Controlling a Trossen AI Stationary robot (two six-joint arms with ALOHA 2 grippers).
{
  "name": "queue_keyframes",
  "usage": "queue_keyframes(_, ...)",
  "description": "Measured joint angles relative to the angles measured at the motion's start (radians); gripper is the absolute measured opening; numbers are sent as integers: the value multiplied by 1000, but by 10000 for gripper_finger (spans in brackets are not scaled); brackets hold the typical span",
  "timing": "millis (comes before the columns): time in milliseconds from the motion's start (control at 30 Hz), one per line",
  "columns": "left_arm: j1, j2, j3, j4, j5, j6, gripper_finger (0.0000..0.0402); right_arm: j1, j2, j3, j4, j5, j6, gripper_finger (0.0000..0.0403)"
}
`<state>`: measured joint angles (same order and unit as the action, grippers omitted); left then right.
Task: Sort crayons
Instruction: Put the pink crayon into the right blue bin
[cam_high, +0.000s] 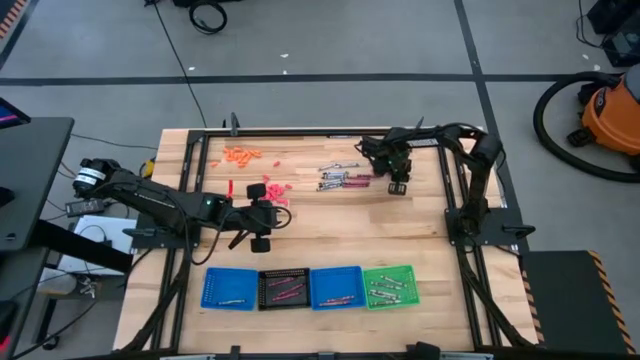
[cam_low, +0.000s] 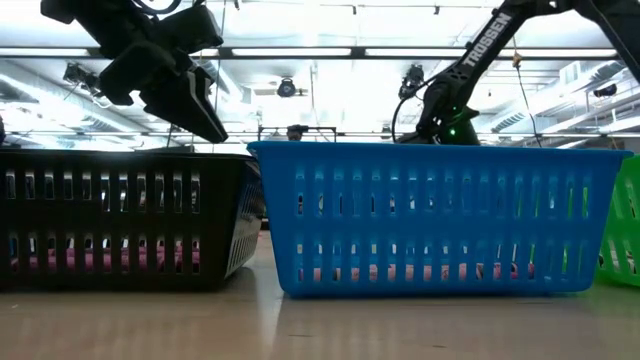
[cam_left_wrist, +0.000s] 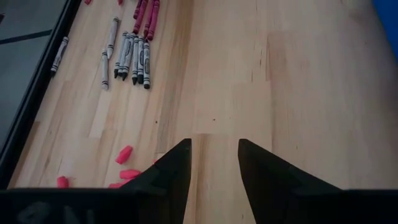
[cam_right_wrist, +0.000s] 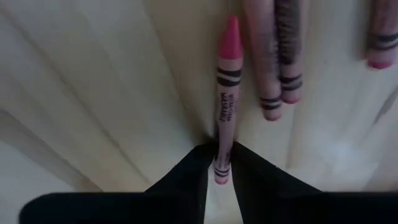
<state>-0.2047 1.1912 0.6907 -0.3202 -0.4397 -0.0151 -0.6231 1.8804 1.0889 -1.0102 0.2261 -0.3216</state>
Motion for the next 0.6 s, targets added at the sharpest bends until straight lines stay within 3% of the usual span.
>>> queue_keyframes(233, 0, 0, 0, 0, 0, -2, 144, 1, -10, 5, 14, -3, 8, 7)
queue_keyframes(600, 0, 0, 0, -13, 0, -18, 144, 42, -50, 3, 13, -18, 41, 8)
